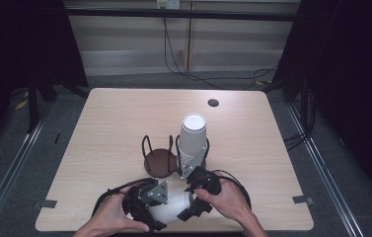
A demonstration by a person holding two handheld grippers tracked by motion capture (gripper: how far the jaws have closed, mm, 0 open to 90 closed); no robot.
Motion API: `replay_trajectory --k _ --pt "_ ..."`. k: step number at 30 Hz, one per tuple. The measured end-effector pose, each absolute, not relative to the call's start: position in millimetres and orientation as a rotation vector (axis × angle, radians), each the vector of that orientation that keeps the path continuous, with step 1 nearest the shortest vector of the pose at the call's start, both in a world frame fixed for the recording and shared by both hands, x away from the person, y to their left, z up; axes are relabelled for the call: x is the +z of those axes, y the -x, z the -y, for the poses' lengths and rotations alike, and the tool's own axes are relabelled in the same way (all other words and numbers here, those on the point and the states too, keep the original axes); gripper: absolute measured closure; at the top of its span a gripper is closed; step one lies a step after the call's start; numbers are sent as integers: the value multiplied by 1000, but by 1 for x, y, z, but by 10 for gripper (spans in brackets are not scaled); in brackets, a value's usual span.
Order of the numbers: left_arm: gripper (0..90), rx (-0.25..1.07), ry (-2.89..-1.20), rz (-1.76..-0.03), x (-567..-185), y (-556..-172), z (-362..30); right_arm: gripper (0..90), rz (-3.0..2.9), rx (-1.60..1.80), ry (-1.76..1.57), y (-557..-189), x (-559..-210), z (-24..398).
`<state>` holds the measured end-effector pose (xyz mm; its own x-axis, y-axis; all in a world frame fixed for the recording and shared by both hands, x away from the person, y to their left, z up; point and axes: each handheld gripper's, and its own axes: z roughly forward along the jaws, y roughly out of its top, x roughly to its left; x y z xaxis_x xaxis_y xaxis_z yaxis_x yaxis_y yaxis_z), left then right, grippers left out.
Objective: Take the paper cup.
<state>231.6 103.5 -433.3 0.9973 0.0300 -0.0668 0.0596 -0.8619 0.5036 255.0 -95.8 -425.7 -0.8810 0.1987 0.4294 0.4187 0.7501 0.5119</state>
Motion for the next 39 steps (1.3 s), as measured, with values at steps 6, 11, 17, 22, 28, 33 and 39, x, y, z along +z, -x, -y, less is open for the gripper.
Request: replay_trajectory --k 6,11,17,22,28,33,39 --pt "122 -97 -2587 -86 -435 -234 -106 246 2604 -868 482 -255 -426 96" --pt "120 -64 -2564 -56 -434 -233 -109 246 2613 -868 484 -255 -426 96" --pt "120 -56 -2505 -76 -431 -233 -112 246 2608 -882 494 -255 -424 98" --pt "120 -66 -2478 -76 -428 -236 -115 246 2601 -892 495 -256 -423 100" --pt "127 -92 -2400 -114 -424 -240 -121 246 2607 -903 499 -255 -422 102" --pt "133 -84 -2355 -139 -421 -241 -125 247 2609 -914 502 -256 -421 103" --pt "157 -35 -2274 -216 -413 -246 -137 247 2611 -900 536 -256 -422 110"
